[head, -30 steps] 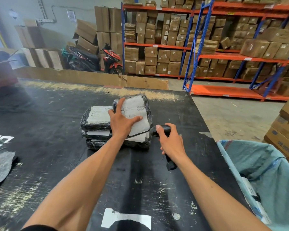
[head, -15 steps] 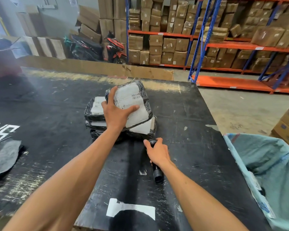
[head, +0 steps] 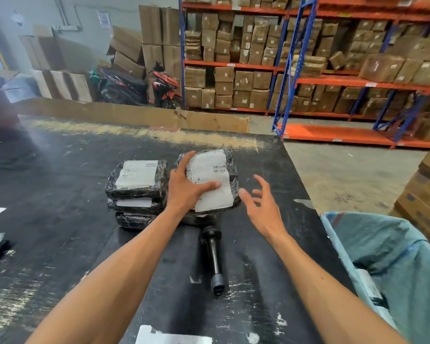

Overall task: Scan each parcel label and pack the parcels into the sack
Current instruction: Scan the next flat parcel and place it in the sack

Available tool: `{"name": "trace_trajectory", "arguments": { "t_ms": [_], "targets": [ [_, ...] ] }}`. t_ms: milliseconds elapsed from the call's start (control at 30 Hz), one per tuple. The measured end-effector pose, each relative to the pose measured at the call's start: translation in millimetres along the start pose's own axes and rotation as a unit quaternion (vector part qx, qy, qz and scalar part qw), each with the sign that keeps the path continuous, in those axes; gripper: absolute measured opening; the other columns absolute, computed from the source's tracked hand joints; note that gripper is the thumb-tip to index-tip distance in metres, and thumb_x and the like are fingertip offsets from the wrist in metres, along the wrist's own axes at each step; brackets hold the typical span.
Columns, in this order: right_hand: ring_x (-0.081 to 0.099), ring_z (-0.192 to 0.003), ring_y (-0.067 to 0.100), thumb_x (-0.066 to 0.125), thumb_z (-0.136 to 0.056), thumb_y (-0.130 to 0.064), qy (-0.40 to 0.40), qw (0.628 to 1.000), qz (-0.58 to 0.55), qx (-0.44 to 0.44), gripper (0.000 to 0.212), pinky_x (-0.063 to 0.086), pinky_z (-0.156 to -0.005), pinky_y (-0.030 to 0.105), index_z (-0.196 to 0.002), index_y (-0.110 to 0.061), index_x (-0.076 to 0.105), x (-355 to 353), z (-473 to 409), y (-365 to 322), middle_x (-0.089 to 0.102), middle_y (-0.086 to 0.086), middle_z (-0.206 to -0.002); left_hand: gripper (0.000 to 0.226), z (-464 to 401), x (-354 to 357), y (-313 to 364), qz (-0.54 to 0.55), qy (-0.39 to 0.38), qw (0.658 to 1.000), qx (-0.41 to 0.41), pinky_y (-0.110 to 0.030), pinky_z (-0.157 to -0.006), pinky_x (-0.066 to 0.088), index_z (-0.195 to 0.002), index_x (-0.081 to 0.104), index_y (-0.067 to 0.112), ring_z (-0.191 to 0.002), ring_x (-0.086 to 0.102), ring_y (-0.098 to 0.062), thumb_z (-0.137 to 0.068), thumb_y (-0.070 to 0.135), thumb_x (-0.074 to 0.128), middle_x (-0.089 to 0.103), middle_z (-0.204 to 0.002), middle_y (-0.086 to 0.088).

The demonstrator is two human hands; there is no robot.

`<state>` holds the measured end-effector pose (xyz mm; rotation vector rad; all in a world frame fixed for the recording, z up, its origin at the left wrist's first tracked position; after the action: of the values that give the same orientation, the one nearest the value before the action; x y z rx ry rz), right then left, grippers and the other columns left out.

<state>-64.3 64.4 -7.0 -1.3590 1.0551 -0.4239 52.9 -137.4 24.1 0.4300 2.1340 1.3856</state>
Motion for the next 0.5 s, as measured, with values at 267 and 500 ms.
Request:
{"name": "trace_trajectory", "arguments": {
  "t_ms": [267, 500],
  "targets": [
    [0.053, -0.139, 0.005, 0.081, -0.076, -0.073, -0.065, 0.996, 0.007, -0.053, 0.103, 0.047, -0.111, 0.034, -0.154, -0.073, 0.013, -95, -11, 26, 0.046, -0.021, -0.157, 0.080, 20, 124, 30, 0.117, -0.152, 0.981, -0.011, -0.025, -0.082, 0.059, -0.131, 0.055, 0.055, -0.111, 0.067, -0.005, -0.062, 0.048, 0.096, 0.064, -0.128, 0.019],
    [0.058, -0.121, -0.019, 0.096, -0.078, -0.026, -0.009, 0.999, -0.051, -0.011, 0.102, 0.046, -0.089, 0.001, -0.159, -0.049, 0.036, -213, -4, 104, 0.059, -0.033, -0.141, 0.079, 43, 264, 56, 0.094, -0.285, 0.952, -0.051, -0.028, -0.112, 0.041, -0.155, 0.017, 0.055, -0.135, 0.044, 0.002, -0.089, 0.073, 0.055, 0.034, -0.155, 0.024]
  ]
}}
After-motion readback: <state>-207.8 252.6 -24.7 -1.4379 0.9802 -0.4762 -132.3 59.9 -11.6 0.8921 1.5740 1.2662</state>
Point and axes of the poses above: each hand's wrist, its own z-axis away from the middle knuckle, its own x-axis out of the palm, y = z × x, the point moved 4 cm from there along -z, towards the middle knuckle
